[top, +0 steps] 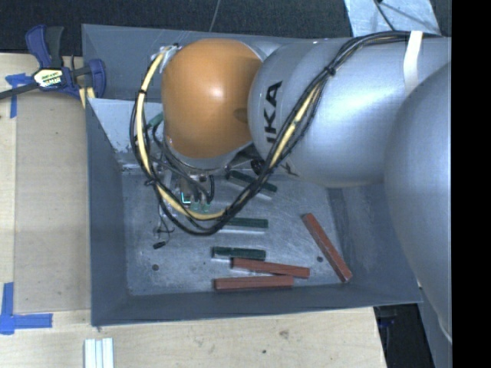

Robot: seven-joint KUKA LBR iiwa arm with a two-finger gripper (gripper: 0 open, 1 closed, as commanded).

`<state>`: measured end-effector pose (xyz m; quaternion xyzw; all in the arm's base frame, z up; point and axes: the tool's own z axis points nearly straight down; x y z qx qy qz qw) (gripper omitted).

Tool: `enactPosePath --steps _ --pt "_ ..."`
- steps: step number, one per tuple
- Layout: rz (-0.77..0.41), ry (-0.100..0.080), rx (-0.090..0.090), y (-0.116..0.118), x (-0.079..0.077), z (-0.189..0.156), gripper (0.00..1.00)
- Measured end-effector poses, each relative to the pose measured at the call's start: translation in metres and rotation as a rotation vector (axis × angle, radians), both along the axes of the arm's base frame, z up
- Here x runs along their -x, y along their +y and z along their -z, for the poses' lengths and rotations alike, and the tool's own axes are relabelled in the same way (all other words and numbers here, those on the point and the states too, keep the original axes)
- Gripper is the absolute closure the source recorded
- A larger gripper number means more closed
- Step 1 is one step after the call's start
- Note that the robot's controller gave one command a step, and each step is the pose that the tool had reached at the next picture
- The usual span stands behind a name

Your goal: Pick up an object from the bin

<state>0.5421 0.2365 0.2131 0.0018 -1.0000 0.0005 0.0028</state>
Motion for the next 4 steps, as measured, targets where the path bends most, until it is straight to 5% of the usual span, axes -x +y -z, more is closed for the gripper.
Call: enactPosePath --steps 1,2,3,4 --pt "0.004 -0.008 -0.003 -0.001 -0.002 -0.005 0.0" --pt "-0.016 -0.012 -0.003 -0.048 -0.01 0.075 0.0" --pt "-0.345 -0.008 -0.002 -0.121 -0.005 0.125 0.0" --pt "-0.188 -0.009 -0.002 -0.144 -0.002 0.104 0.0"
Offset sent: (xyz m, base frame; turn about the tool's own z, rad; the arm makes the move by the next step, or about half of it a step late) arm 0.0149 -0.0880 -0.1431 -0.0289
